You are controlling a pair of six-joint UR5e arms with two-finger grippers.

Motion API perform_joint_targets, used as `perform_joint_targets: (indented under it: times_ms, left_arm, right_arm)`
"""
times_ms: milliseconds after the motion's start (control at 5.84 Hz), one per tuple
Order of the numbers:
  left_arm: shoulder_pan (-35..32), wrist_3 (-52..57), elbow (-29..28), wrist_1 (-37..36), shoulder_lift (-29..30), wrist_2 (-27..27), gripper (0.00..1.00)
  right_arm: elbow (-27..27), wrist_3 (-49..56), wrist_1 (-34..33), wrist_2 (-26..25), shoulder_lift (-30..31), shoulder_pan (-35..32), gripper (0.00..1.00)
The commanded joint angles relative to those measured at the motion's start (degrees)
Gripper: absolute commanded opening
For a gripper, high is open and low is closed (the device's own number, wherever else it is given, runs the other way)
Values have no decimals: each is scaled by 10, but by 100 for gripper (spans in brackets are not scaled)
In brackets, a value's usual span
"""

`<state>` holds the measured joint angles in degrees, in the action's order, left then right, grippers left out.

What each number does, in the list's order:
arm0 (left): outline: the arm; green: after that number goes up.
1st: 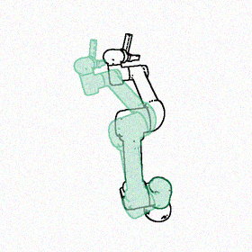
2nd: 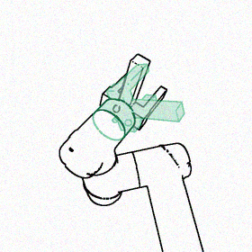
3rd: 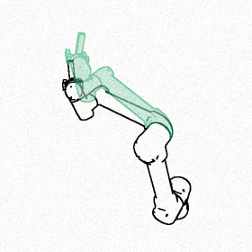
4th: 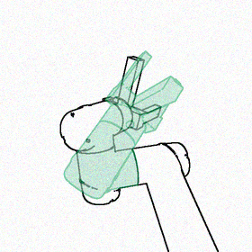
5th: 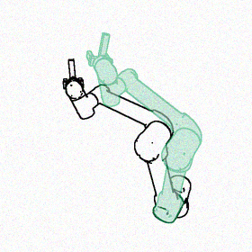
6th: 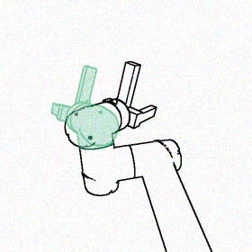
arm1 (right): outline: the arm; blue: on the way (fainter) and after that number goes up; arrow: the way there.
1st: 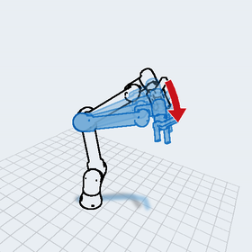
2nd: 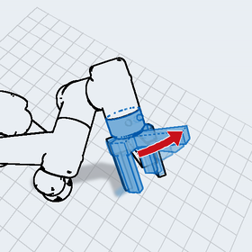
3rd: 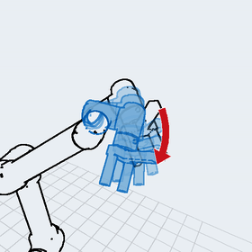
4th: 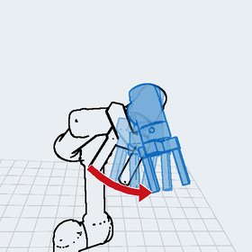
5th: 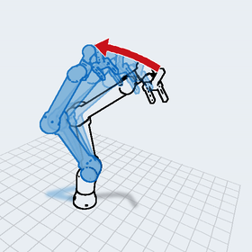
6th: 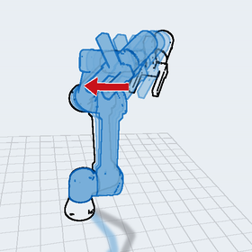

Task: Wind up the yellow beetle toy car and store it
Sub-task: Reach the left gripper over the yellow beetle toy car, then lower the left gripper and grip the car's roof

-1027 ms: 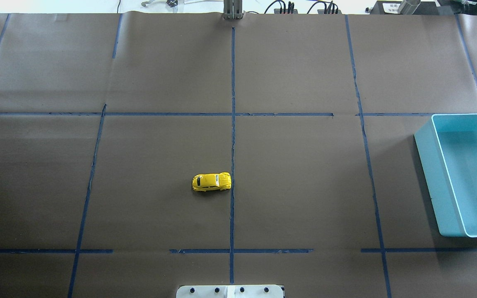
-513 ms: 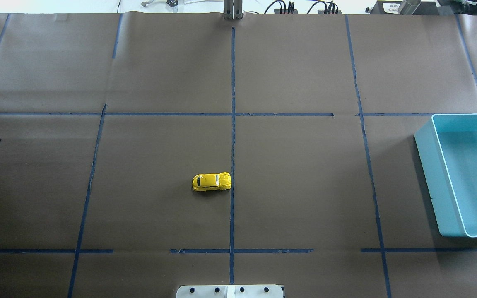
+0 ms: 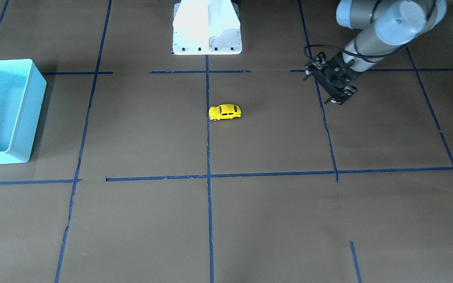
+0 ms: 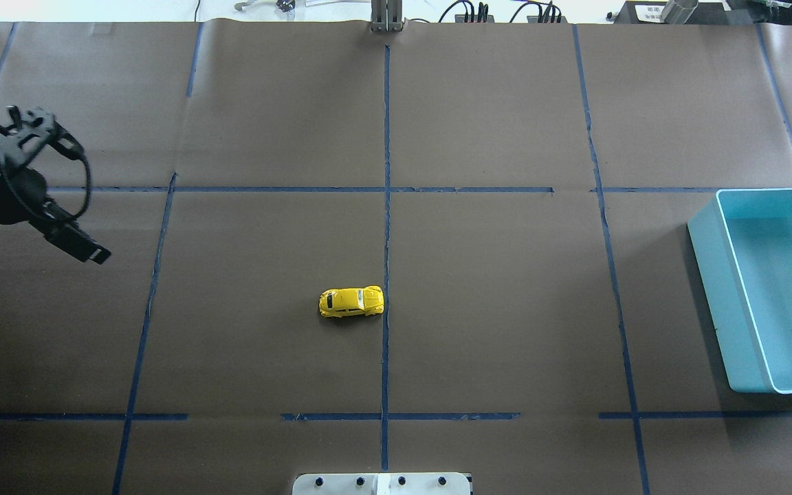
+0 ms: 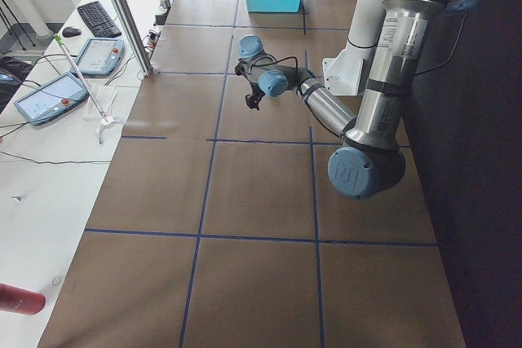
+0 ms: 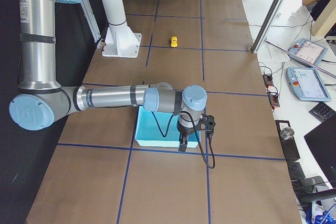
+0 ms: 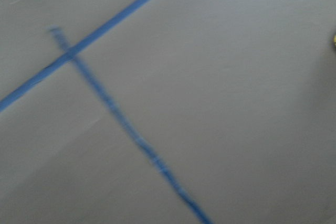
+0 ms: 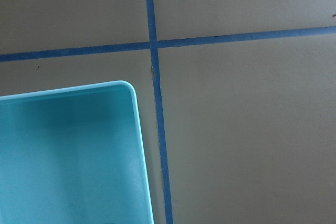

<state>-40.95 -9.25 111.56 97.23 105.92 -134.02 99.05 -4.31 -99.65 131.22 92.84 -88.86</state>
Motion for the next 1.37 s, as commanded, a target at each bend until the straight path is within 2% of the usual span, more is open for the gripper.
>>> perform_joint_targets:
  times_ms: [0, 171, 342, 513, 684, 856, 1027, 1198]
  left_arm:
    - [60, -1, -26, -2, 94, 18, 100]
    - [66, 0, -64, -16, 155, 15, 100]
    - [69, 4, -91, -90, 216, -3, 100]
    - [69, 5, -160, -117, 290, -4, 100]
    - [70, 35, -219, -121, 344, -4, 100]
    - [70, 137, -230, -149, 361, 5, 100]
    - [73, 266, -234, -156, 365, 62, 100]
    - [98, 310, -233, -171, 369, 125, 100]
  right_arm:
    - [-1, 0, 0, 0, 1, 0, 100]
    - [-1, 0, 0, 0, 1, 0, 100]
    - [-1, 0, 0, 1, 1, 0, 100]
    - [-1, 0, 0, 0, 1, 0, 100]
    - [-1, 0, 0, 0, 1, 0, 100]
    - [-10, -1, -1, 3, 1, 0, 100]
    - [-11, -2, -1, 4, 1, 0, 100]
    - [-12, -2, -1, 4, 1, 0, 100]
